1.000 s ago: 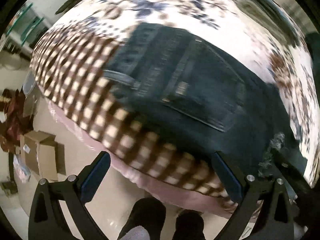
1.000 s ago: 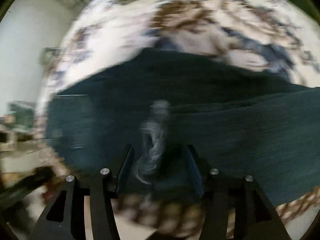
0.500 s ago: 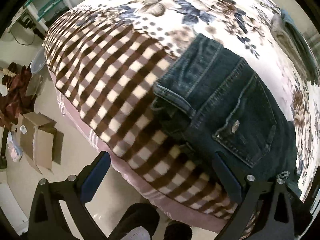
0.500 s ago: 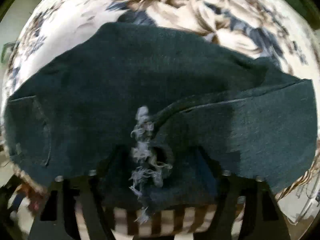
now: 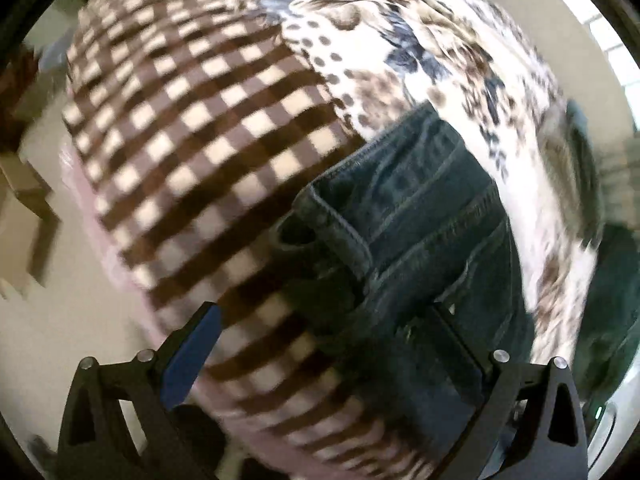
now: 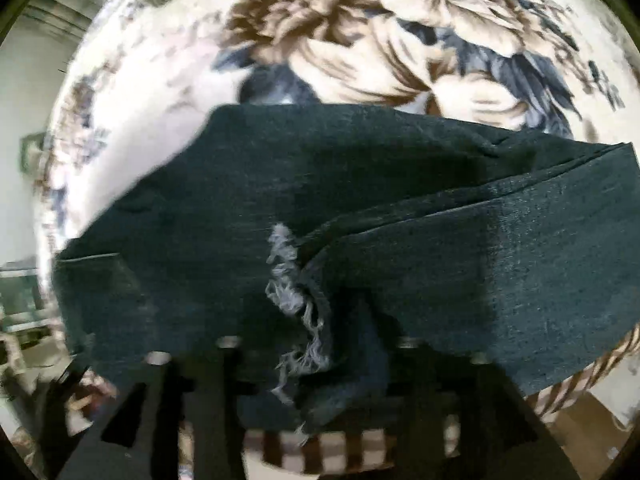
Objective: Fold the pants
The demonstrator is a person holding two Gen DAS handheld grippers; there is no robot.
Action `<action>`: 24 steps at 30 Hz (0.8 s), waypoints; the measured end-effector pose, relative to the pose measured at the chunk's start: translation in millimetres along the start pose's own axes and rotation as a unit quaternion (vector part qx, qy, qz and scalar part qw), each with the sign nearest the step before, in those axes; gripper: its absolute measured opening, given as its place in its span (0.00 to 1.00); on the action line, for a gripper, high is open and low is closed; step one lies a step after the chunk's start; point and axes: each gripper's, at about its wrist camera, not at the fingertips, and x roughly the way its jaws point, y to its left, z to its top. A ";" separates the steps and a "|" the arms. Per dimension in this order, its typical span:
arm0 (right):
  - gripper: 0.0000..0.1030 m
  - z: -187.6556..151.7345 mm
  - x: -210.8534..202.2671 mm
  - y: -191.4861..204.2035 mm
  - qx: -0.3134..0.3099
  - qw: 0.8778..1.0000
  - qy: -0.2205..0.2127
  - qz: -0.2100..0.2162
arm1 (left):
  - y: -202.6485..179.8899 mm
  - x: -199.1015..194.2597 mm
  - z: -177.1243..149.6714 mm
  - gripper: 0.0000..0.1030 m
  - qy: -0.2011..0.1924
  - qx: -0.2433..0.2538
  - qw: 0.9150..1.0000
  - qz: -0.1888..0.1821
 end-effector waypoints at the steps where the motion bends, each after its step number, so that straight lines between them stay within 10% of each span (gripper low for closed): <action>1: 0.55 -0.9 -4.3 -1.5 -0.005 1.000 -0.002 0.008 | 4.4 9.3 4.3 0.95 0.005 -0.021 1.000 -0.019; 7: 0.55 -5.9 -16.7 -17.2 -0.016 1.000 0.004 -0.004 | 33.6 26.5 21.0 0.52 -0.028 -0.138 0.984 -0.107; 16: 0.55 -17.5 -19.9 -35.4 0.005 1.000 0.015 -0.007 | 36.4 35.9 18.7 0.66 -0.046 -0.166 0.973 -0.155; 20: 0.55 -19.5 -19.1 -37.0 -0.008 1.000 0.022 -0.006 | 26.2 18.7 19.2 0.33 -0.068 -0.135 0.981 -0.122; 24: 0.55 -19.2 -24.1 -42.7 -0.015 1.000 0.019 0.002 | 10.7 -20.1 8.2 0.21 -0.109 -0.101 0.981 -0.120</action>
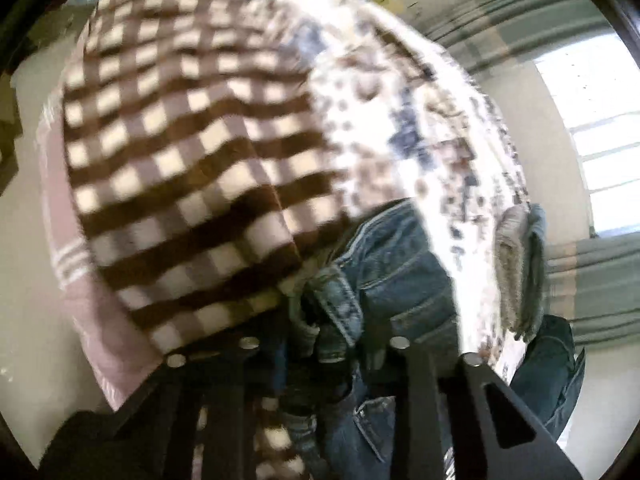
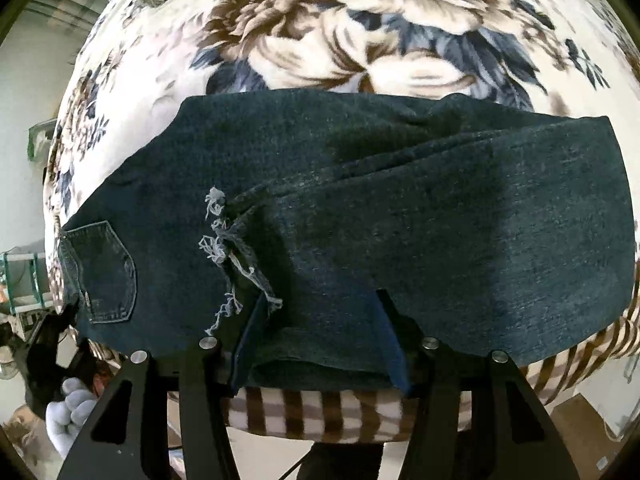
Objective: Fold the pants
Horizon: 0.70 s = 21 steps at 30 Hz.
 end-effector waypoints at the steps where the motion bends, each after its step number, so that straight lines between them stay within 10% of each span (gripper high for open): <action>1: 0.55 -0.5 -2.3 -3.3 -0.001 1.000 -0.001 0.003 | -5.0 -8.1 -1.6 0.21 -0.007 0.006 1.000 -0.002; 6: 0.82 -0.9 -10.7 -19.0 -0.013 0.999 0.002 0.037 | -29.7 -40.3 -9.4 0.20 -0.033 0.038 0.999 0.008; 21: 0.95 23.5 -65.9 -87.1 -0.038 0.997 -0.027 0.055 | -111.1 -93.3 -60.0 0.17 -0.104 0.133 0.985 0.033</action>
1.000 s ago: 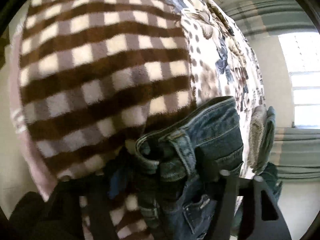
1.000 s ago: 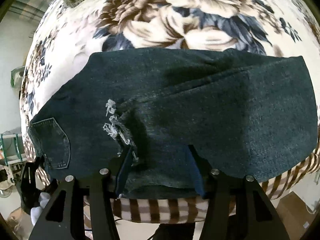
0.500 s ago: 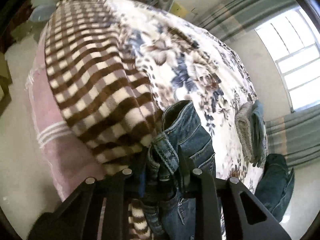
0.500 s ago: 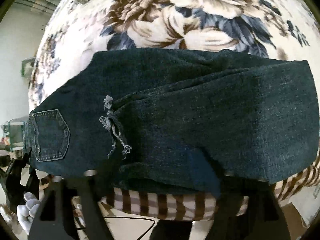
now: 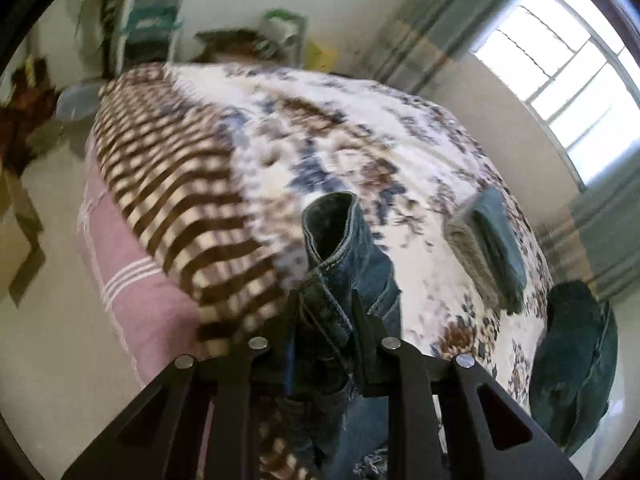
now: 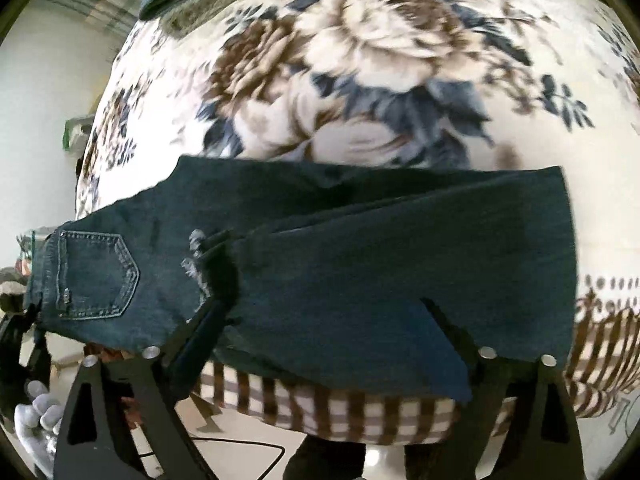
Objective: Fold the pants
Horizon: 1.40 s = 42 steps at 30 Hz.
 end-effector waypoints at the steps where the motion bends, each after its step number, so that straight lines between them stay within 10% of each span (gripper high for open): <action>1: 0.95 1.2 -4.3 -7.7 0.005 1.000 -0.004 -0.002 | -14.1 -8.0 -3.7 0.17 -0.005 0.013 1.000 -0.009; 8: 0.99 1.7 -34.7 -67.7 0.051 0.998 -0.033 -0.006 | -112.9 -60.4 -56.1 0.17 -0.004 0.117 0.989 -0.087; 20: 0.99 -31.8 -94.6 -207.6 0.143 0.987 -0.063 -0.027 | -238.7 -68.6 -229.9 0.16 0.100 0.258 0.946 -0.167; 30: 0.99 -71.2 -121.9 -296.6 0.197 0.976 -0.072 -0.058 | -276.0 -6.2 -378.4 0.18 0.204 0.396 0.890 -0.100; 33: 0.99 -73.1 -127.1 -304.4 0.192 0.977 -0.078 -0.048 | -280.6 -1.2 -391.4 0.33 0.263 0.397 0.874 -0.100; 37: 0.99 -69.4 -131.0 -307.6 0.189 0.978 -0.086 0.002 | -288.6 -23.2 -378.7 0.85 0.292 0.395 0.856 -0.160; 42: 0.99 -43.7 -112.3 -284.0 0.156 0.978 -0.081 0.108 | -281.4 -15.5 -309.8 0.85 0.263 0.399 0.869 -0.127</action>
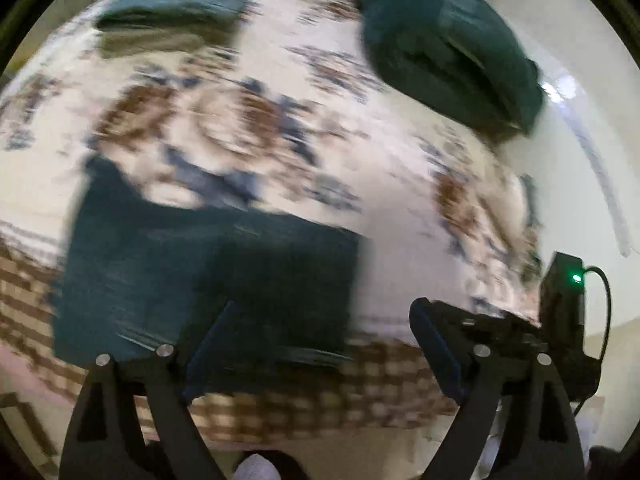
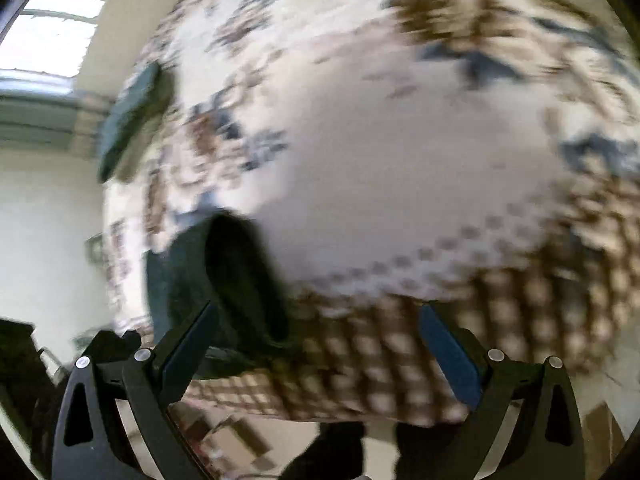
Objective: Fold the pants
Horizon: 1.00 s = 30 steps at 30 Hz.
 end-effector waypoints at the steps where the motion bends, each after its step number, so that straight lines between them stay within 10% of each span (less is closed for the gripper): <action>1: 0.99 3.3 10.7 5.8 -0.005 1.000 0.009 0.020 | 23.8 -5.8 9.9 0.85 -0.005 -0.006 0.999 0.041; 5: 0.99 15.4 62.5 26.3 0.011 0.994 0.053 0.099 | 104.4 -5.3 29.5 0.85 -0.006 -0.034 0.989 0.142; 11: 0.94 23.9 130.9 28.5 0.054 0.984 0.112 0.126 | 182.9 20.7 40.8 0.85 0.031 -0.087 0.982 0.167; 13: 0.40 22.2 131.6 31.2 0.056 0.983 0.104 0.141 | 193.8 29.5 39.8 0.85 0.043 -0.098 0.982 0.155; 15: 0.10 20.1 118.9 40.0 0.035 0.989 0.085 0.116 | 197.5 31.8 38.9 0.85 0.050 -0.104 0.983 0.144; 23: 0.13 33.2 86.7 23.0 0.033 0.996 0.063 0.060 | 195.4 62.1 41.2 0.85 0.088 -0.113 0.985 0.101; 26: 0.61 36.9 100.7 13.2 0.018 0.995 0.094 -0.013 | 200.0 78.6 34.8 0.86 0.109 -0.113 0.982 0.108; 30: 0.67 29.7 76.1 13.9 0.041 0.996 0.080 0.014 | 204.9 69.5 28.3 0.86 0.104 -0.133 0.981 0.093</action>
